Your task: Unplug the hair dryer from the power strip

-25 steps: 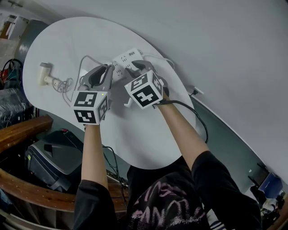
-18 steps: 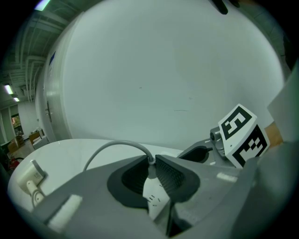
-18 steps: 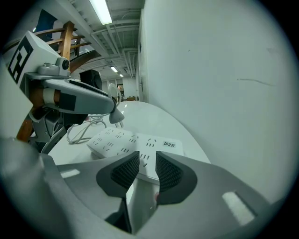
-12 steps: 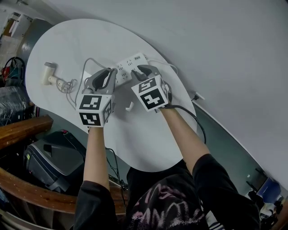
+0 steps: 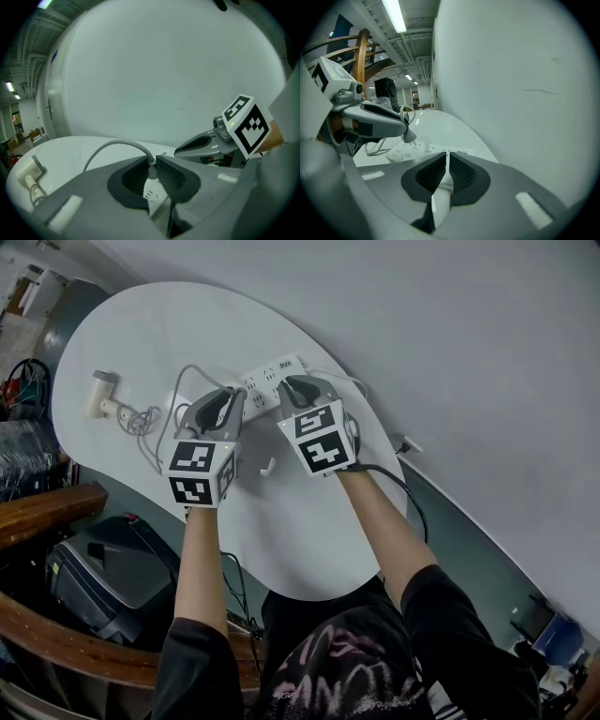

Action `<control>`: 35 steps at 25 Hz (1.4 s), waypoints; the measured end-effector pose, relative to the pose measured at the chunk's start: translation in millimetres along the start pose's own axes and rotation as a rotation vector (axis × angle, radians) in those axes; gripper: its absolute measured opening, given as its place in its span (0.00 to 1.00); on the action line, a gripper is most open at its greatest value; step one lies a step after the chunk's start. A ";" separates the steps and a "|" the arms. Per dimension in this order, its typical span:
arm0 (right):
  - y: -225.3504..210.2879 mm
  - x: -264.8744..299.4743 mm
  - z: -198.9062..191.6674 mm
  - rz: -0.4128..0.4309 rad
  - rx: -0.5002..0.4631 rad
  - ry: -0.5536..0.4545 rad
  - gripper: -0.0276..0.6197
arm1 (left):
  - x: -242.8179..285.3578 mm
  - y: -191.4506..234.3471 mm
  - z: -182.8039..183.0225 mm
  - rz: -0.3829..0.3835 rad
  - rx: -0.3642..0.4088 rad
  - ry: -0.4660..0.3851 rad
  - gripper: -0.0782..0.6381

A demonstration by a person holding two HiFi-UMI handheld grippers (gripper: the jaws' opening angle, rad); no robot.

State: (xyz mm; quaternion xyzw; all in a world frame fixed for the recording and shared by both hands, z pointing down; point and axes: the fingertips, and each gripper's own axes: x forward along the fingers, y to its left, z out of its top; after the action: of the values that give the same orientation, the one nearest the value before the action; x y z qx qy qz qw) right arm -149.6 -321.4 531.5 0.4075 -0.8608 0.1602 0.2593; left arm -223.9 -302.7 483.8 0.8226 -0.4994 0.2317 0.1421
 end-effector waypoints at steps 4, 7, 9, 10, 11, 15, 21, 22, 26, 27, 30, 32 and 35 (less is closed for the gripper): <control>0.4 -5.6 3.7 -0.010 -0.015 -0.002 0.08 | -0.7 1.1 0.1 0.002 -0.005 -0.003 0.18; 1.5 -8.7 10.2 -0.011 -0.022 -0.025 0.08 | -1.8 3.7 0.2 0.008 -0.013 -0.008 0.18; 2.7 -10.4 15.1 -0.011 -0.022 -0.042 0.08 | -3.2 6.4 0.1 0.015 -0.015 -0.011 0.18; 3.7 -11.0 16.7 -0.011 -0.023 -0.044 0.08 | -4.3 7.9 0.2 0.020 -0.017 -0.013 0.18; 4.9 -11.5 17.8 -0.010 -0.025 -0.044 0.08 | -5.9 9.6 0.4 0.024 -0.020 -0.016 0.18; 10.1 -14.8 23.2 -0.003 -0.028 -0.055 0.08 | -13.9 18.7 0.9 0.054 -0.036 -0.034 0.18; 13.1 -22.1 29.6 -0.001 -0.039 -0.077 0.08 | -27.2 27.4 -0.7 0.095 -0.063 -0.065 0.18; 12.8 -23.3 31.2 -0.001 -0.038 -0.083 0.07 | -29.5 28.6 -0.4 0.102 -0.066 -0.072 0.18; 11.4 -29.7 36.3 -0.001 -0.048 -0.103 0.07 | -39.2 31.7 1.5 0.131 -0.082 -0.101 0.18; 11.4 -31.7 37.4 0.000 -0.059 -0.105 0.08 | -42.1 31.7 2.4 0.140 -0.085 -0.107 0.18; 11.4 -38.7 39.7 0.011 -0.064 -0.114 0.07 | -49.5 29.0 5.2 0.158 -0.085 -0.116 0.18; 8.9 -44.1 41.0 0.014 -0.053 -0.126 0.07 | -53.7 26.1 6.5 0.167 -0.083 -0.118 0.18; 4.8 -53.1 48.3 0.018 -0.046 -0.157 0.07 | -61.7 24.4 9.9 0.186 -0.082 -0.128 0.18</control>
State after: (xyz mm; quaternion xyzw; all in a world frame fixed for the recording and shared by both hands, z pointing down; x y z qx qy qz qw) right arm -140.3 -309.1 461.2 0.4051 -0.8856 0.1099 0.1988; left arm -267.4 -271.9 443.1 0.7792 -0.5909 0.1701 0.1213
